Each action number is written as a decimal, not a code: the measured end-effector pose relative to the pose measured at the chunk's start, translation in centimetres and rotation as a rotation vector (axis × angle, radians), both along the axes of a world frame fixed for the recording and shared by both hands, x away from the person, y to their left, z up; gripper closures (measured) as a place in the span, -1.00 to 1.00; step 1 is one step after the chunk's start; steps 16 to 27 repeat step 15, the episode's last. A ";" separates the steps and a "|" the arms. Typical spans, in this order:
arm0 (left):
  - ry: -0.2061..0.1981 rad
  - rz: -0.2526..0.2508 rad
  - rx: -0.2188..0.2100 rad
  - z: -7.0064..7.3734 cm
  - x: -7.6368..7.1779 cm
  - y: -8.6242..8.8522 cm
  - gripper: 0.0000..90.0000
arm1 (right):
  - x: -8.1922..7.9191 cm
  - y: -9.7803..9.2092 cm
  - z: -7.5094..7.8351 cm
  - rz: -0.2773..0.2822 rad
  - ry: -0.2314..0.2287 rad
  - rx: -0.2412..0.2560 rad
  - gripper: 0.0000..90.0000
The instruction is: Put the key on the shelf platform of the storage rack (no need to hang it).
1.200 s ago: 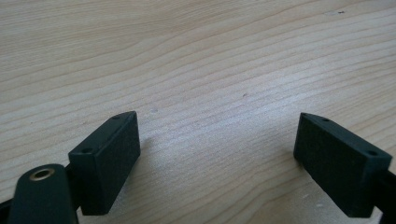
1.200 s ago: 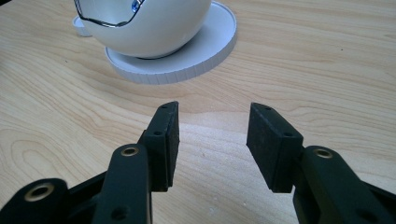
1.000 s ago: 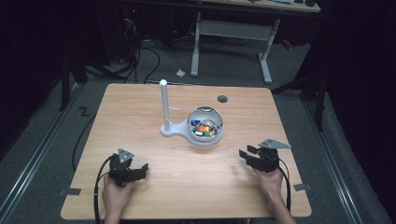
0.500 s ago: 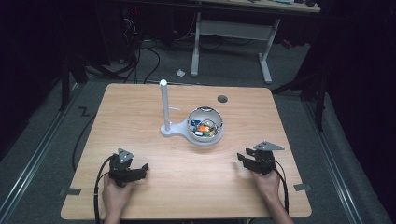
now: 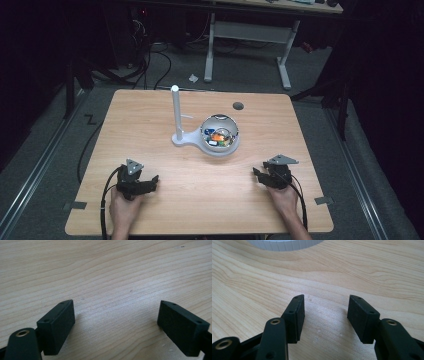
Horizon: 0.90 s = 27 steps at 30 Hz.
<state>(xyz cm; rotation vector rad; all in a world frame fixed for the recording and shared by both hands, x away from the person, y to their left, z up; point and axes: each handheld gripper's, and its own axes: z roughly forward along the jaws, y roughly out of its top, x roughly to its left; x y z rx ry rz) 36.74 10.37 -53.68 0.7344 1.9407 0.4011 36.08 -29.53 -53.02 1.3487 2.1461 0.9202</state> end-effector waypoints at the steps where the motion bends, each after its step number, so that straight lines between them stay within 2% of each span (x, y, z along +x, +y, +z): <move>1: 0.000 0.000 0.000 0.0 0.0 0.0 -0.67 | 0.0 0.0 0.0 -0.002 -0.002 -0.005 0.05; 27: 0.003 0.006 -0.007 0.0 0.0 0.0 -0.67 | 0.0 0.0 0.0 -0.009 0.001 -0.003 0.00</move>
